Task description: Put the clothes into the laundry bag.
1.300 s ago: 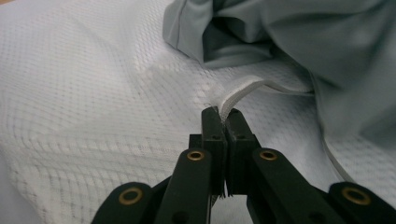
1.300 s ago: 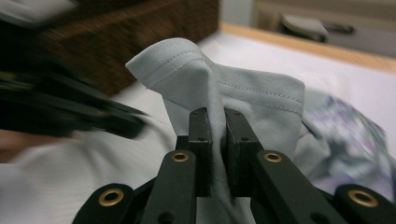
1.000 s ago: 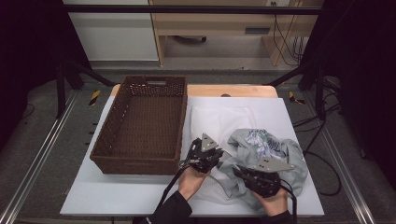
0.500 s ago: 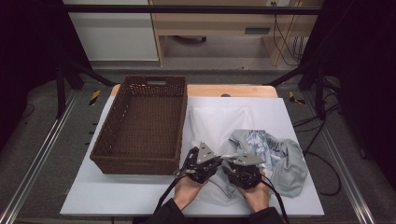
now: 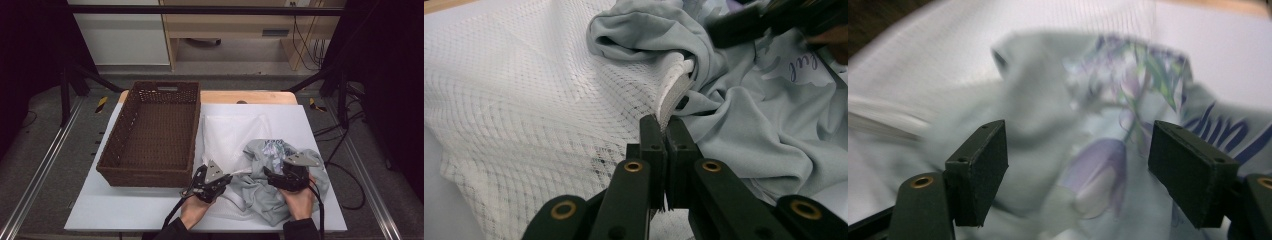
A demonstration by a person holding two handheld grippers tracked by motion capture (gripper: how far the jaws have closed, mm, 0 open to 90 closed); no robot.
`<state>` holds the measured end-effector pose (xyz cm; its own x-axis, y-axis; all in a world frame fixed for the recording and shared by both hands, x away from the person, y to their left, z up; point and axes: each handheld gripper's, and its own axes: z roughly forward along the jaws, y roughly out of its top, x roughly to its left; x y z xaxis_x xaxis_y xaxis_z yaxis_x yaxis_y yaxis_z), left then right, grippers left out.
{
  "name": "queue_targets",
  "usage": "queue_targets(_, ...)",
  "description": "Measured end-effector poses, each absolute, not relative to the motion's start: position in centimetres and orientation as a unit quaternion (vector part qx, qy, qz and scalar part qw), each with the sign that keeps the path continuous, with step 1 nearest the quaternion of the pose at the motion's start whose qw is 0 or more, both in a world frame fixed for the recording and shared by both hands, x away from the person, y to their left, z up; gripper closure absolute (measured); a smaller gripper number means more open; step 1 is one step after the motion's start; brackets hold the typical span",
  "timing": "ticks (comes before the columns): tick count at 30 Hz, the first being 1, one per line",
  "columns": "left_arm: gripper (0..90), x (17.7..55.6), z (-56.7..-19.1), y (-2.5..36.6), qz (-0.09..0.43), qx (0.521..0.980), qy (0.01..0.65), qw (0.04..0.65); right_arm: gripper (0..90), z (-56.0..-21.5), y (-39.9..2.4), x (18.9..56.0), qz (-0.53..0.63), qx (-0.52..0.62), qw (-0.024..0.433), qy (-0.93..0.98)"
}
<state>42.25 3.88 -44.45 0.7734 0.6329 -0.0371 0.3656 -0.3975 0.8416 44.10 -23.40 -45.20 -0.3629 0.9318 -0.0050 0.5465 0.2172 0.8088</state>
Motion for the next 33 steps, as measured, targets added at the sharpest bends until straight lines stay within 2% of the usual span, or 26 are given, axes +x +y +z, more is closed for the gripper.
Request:
queue_targets(1,88.0,42.3,-44.5,3.9,0.144,0.824,0.303,0.457,28.3,-45.8,-23.2,44.5,0.357,0.504,0.250,0.746)
queue_targets(2,88.0,42.4,-44.6,3.9,0.143,0.825,0.304,0.455,37.1,-46.4,-23.0,44.7,0.345,0.507,0.240,0.752)
queue_targets(3,88.0,42.4,-44.6,3.9,0.143,0.825,0.304,0.455,37.1,-46.4,-23.0,44.7,0.345,0.507,0.240,0.752)
queue_targets(4,88.0,42.5,-44.6,3.9,0.142,0.826,0.305,0.453,50.3,-46.8,-22.9,44.8,0.341,0.504,0.231,0.759)
queue_targets(5,88.0,42.5,-44.8,3.8,0.138,0.826,0.307,0.453,70.5,-46.9,-22.9,44.9,0.327,0.503,0.233,0.765)
queue_targets(7,88.0,42.5,-44.8,3.7,0.139,0.827,0.306,0.450,85.0,-46.3,-23.1,44.4,0.342,0.495,0.240,0.762)
queue_targets(10,88.0,42.8,-44.6,3.5,0.134,0.831,0.308,0.443,86.4,-44.3,-23.4,42.8,0.410,0.446,0.253,0.754)
queue_targets(12,88.0,42.9,-44.4,3.5,0.133,0.831,0.310,0.443,86.9,-42.7,-23.2,41.7,0.464,0.414,0.237,0.746)
queue_targets(18,88.1,43.6,-43.4,3.3,0.130,0.819,0.325,0.454,87.2,-40.4,-20.9,39.5,0.521,0.337,0.191,0.761)
queue_targets(19,88.1,43.7,-43.1,3.3,0.130,0.817,0.328,0.456,87.2,-40.6,-19.7,39.1,0.520,0.316,0.169,0.775)
queue_targets(22,88.1,44.3,-42.4,3.3,0.123,0.808,0.337,0.468,87.2,-41.6,-18.5,38.9,0.509,0.308,0.150,0.789)
queue_targets(25,88.2,44.3,-41.2,2.8,0.126,0.805,0.331,0.476,87.1,-44.6,-16.8,39.9,0.473,0.316,0.123,0.813)
queue_targets(27,88.3,44.1,-40.9,2.7,0.131,0.806,0.326,0.477,87.0,-45.1,-16.4,40.3,0.463,0.324,0.124,0.816)
queue_targets(33,88.4,43.3,-40.5,2.4,0.132,0.812,0.310,0.476,85.7,-47.7,-15.1,43.2,0.400,0.383,0.175,0.815)
